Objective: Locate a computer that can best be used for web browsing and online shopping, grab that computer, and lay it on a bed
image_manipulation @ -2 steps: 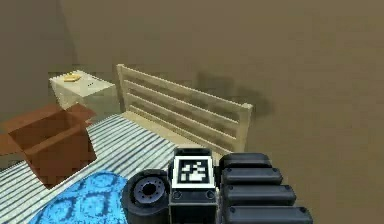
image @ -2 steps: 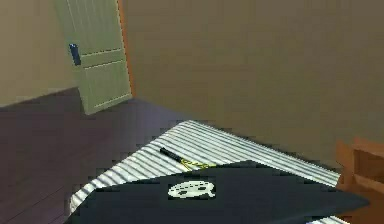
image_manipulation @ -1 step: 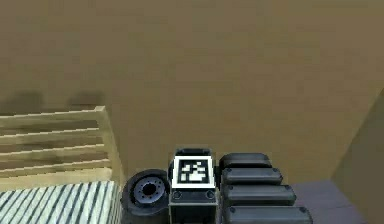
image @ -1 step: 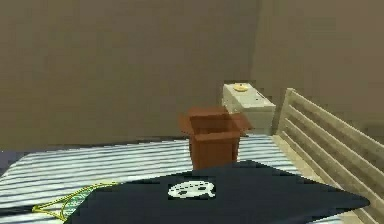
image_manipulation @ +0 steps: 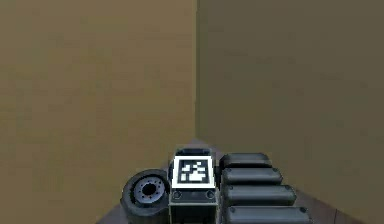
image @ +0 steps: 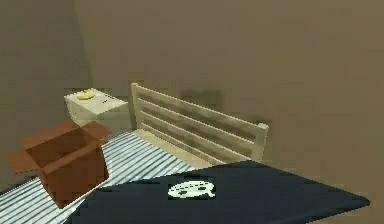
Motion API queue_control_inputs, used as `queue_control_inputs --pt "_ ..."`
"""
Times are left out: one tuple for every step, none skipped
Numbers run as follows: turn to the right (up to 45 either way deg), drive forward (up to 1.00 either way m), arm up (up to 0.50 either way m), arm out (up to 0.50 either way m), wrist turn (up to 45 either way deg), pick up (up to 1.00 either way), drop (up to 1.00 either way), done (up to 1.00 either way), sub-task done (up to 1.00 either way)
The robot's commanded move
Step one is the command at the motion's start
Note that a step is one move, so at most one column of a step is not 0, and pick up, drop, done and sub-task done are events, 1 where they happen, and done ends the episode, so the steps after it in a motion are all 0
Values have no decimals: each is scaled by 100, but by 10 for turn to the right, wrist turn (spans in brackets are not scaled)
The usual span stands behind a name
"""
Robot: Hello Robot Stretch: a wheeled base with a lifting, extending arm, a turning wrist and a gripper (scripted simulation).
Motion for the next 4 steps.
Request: queue_control_inputs --pt "300 0 0 0 0 0 0 0 0" --pt "0 10 0 0 0 0 0 0 0" --pt "-450 0 0 0 0 0 0 0 0" --pt "-450 0 0 0 0 0 0 0 0"
